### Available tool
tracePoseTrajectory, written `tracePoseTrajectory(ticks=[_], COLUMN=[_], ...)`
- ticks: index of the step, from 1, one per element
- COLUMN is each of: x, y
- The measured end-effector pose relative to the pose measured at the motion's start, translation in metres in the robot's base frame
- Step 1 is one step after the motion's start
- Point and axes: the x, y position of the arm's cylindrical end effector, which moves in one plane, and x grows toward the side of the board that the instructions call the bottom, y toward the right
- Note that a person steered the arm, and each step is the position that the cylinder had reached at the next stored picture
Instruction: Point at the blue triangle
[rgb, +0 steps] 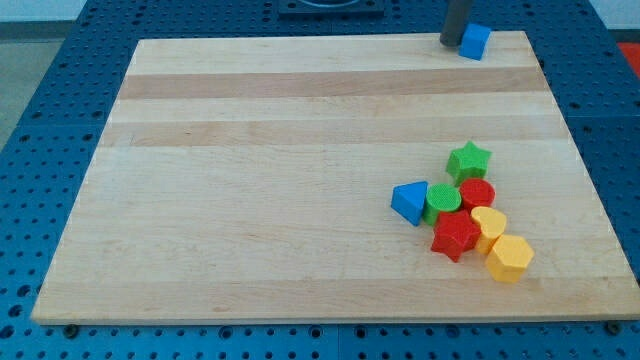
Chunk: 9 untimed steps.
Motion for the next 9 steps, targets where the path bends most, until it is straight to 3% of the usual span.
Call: tracePoseTrajectory(ticks=[4,5,6,9], x=[0.016,0.027,0.054,0.163], y=[0.004,-0.025,-0.066,-0.104])
